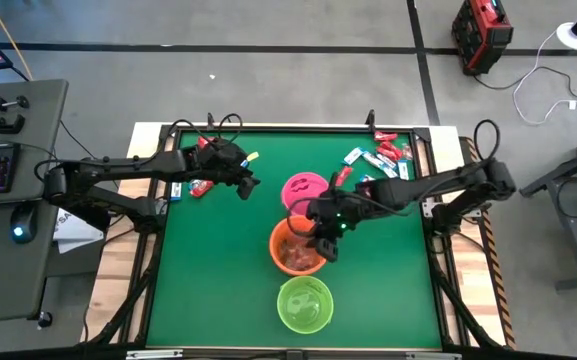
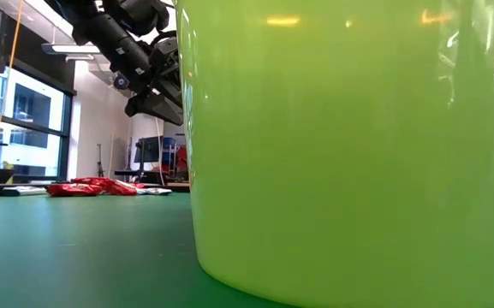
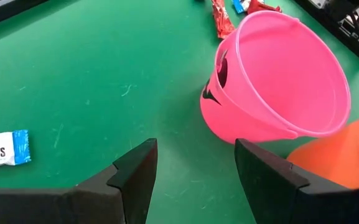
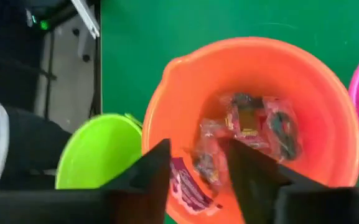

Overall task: Sort candy by brand, put in halloween buckets
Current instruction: Put the orange gummy into the orange bucket

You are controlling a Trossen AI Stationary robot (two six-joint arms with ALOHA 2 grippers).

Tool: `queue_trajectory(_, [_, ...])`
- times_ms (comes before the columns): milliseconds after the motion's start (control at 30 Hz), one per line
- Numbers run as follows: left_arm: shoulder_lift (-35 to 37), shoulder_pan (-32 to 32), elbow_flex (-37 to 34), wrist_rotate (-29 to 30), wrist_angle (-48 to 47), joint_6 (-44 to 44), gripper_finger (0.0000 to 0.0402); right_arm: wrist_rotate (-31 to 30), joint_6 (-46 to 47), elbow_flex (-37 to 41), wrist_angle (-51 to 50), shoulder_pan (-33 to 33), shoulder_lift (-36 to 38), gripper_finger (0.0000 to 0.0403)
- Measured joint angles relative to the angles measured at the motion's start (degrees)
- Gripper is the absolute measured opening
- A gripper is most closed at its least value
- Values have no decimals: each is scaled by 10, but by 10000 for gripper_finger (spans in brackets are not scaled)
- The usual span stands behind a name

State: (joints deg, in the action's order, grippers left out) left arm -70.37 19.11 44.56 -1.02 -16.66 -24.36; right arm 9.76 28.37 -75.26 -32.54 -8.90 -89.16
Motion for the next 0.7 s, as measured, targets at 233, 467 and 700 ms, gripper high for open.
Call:
queue_trajectory(233, [0, 0, 0, 3, 2, 10, 204, -119, -17, -80, -226, 79, 5, 229])
queue_trajectory(467, [0, 0, 0, 12, 2, 10, 204, -264, 47, -4, -321, 238, 93, 227])
queue_trajectory(700, [0, 0, 0, 17, 1, 10, 204, -273, 283, 194, -330, 394, 205, 206])
